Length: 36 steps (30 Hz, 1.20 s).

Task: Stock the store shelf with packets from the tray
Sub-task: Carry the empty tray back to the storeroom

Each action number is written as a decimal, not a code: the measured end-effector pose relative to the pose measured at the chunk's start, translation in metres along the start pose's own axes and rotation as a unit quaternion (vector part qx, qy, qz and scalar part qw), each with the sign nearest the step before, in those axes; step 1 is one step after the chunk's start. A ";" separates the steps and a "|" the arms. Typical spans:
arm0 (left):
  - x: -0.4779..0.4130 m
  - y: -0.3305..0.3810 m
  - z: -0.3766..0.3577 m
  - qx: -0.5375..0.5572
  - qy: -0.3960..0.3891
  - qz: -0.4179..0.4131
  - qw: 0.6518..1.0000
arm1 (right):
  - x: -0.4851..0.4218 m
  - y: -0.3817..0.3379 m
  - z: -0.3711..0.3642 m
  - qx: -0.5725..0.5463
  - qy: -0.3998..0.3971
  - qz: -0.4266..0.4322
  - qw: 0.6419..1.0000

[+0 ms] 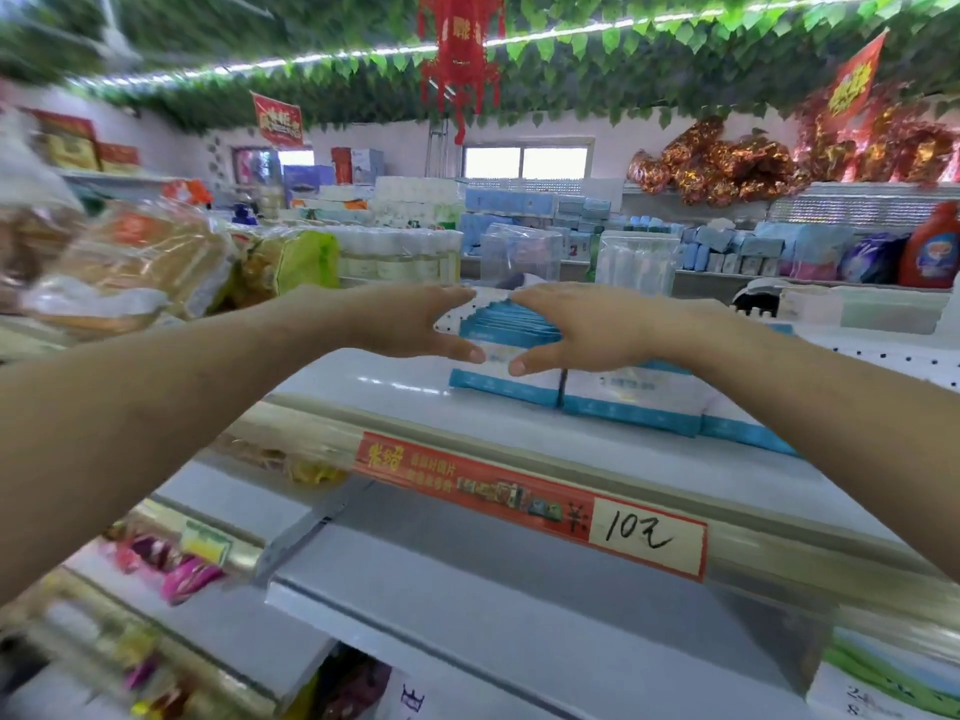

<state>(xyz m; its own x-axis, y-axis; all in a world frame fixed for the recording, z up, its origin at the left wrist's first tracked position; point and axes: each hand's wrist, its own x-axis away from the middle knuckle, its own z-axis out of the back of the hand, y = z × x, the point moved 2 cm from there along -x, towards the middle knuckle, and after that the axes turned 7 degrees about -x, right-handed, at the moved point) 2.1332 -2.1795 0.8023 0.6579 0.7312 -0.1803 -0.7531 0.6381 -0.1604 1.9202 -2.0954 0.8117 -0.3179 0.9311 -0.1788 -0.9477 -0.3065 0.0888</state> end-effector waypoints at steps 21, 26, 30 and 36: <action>0.474 -0.105 -0.125 0.028 -0.010 0.518 0.855 | -0.089 -0.351 -0.157 -0.190 0.085 0.372 0.905; 0.568 -0.070 -0.232 0.094 -0.026 0.618 0.780 | -0.071 -0.389 -0.272 -0.227 -0.050 0.362 0.903; 0.610 -0.035 -0.297 0.150 -0.037 0.678 0.719 | -0.052 -0.400 -0.363 -0.280 -0.139 0.304 0.900; 0.617 -0.005 -0.362 0.181 -0.033 0.704 0.686 | -0.029 -0.406 -0.448 -0.307 -0.191 0.228 0.904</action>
<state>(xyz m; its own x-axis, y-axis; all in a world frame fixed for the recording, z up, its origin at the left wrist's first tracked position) 2.5439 -1.8192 0.3403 -0.7142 0.6865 0.1367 -0.6016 -0.7018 0.3815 2.3016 -2.0870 0.3421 -0.7576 0.6449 0.1008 -0.5947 -0.6184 -0.5137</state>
